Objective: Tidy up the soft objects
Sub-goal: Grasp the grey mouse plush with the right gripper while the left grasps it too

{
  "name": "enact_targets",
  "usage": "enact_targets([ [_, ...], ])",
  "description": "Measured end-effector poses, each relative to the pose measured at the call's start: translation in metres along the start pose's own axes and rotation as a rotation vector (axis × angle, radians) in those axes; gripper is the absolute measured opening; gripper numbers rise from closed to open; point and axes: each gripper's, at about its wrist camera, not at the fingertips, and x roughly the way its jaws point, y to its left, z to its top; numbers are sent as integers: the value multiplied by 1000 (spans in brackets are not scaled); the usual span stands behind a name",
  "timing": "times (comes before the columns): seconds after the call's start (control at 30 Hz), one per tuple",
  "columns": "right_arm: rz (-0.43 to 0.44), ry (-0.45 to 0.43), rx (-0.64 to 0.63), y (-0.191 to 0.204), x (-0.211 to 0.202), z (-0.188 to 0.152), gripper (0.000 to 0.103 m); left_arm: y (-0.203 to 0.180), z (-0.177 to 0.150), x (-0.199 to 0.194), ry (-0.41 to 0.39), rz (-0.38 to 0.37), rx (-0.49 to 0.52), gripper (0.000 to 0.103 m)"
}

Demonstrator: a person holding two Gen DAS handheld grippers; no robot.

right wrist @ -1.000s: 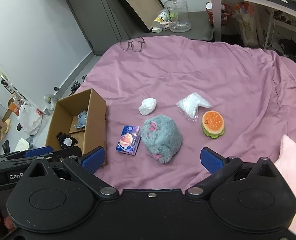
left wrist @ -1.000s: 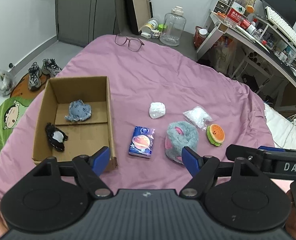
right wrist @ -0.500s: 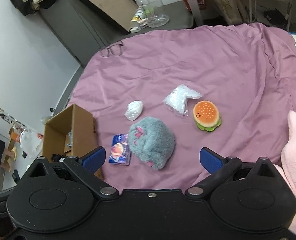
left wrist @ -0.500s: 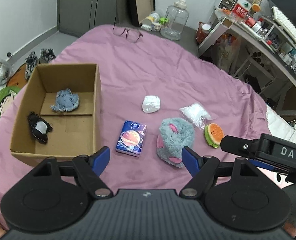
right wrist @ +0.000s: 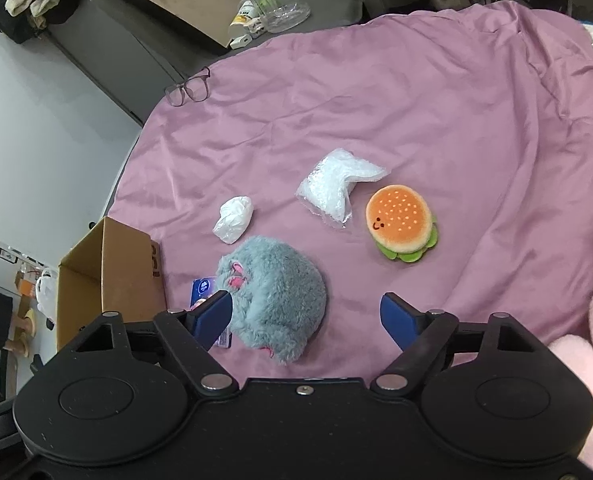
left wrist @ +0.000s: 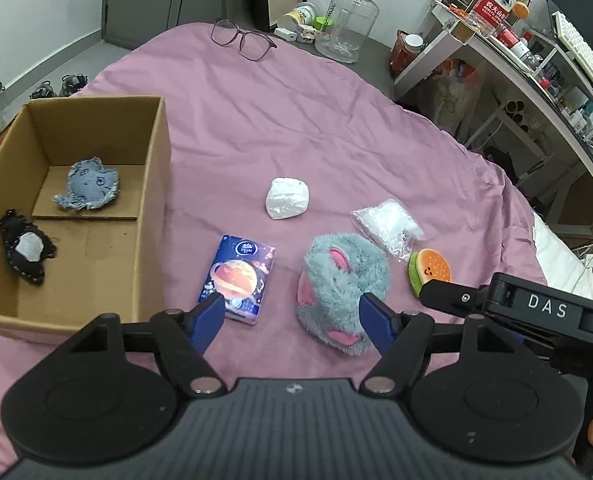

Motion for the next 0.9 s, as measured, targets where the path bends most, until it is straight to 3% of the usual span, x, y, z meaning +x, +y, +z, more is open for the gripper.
enact_targets([
  [0.27, -14, -9, 19, -5, 22, 6, 73, 23, 10, 11, 0, -36, -60, 48],
  [0.43, 16, 3, 43, -10, 38, 8, 61, 36, 17, 18, 2, -45, -101, 35],
  [0.9, 110, 10, 94, -24, 57, 12, 60, 29, 18, 65, 108, -142, -148, 32],
])
